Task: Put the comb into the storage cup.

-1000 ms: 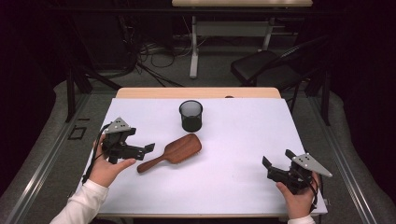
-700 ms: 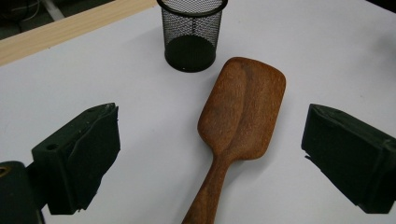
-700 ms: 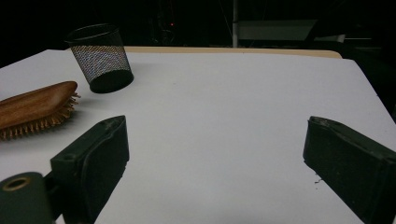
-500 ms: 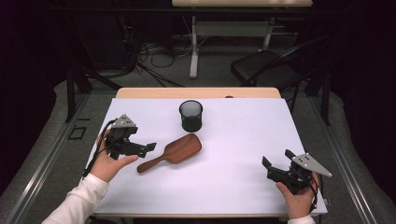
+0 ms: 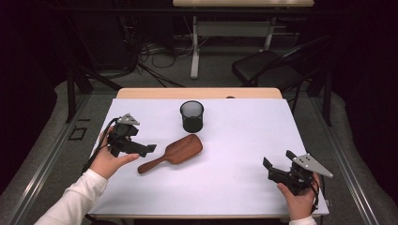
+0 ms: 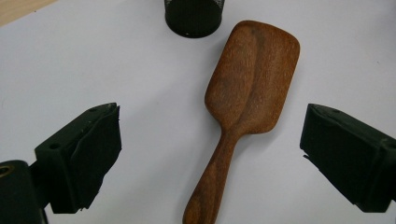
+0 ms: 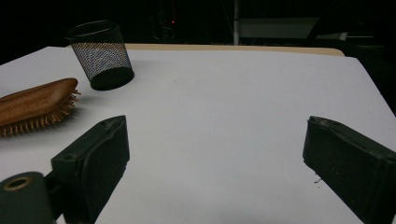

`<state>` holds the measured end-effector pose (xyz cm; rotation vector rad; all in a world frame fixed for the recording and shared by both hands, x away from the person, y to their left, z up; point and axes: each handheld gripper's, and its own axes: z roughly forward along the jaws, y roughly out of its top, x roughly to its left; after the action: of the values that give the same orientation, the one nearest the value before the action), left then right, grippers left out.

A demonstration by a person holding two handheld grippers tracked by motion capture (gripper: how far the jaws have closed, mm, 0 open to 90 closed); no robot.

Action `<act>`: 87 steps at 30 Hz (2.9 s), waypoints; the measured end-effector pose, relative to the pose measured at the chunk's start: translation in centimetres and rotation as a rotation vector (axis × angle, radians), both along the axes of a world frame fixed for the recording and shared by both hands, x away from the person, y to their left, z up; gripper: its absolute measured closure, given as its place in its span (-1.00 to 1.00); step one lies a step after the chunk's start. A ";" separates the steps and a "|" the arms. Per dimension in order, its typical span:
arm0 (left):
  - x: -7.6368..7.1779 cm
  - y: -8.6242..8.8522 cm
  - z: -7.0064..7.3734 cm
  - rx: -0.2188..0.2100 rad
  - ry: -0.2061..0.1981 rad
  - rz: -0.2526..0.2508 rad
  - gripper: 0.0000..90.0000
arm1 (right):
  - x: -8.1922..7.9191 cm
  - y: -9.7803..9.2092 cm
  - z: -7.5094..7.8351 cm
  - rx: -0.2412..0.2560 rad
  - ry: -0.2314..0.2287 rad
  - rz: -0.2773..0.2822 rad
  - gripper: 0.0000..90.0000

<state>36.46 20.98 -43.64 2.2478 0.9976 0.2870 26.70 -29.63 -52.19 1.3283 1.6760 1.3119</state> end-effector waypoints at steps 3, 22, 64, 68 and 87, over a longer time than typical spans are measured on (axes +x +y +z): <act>0.3 -0.1 -0.1 0.018 0.013 0.000 -0.88 | 0.0 0.0 0.0 -0.002 0.000 0.001 -0.85; 2.1 -1.1 -0.7 0.102 0.086 -0.018 -0.83 | 0.1 0.0 -0.1 0.002 0.002 0.002 -0.84; 3.9 -5.4 -2.9 0.210 0.164 -0.083 -0.83 | 0.2 -0.1 -0.2 -0.001 0.011 0.004 -0.83; 4.1 -5.7 -3.2 0.218 0.167 -0.086 -0.83 | 0.2 -0.1 -0.2 -0.001 0.009 0.004 -0.83; 4.5 -7.0 -4.7 0.295 0.196 -0.106 -0.83 | 0.2 -0.1 -0.2 -0.003 0.012 0.009 -0.82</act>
<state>40.96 14.01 -48.38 2.6285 0.9833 0.1781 26.90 -29.69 -52.39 1.3308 1.6932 1.3087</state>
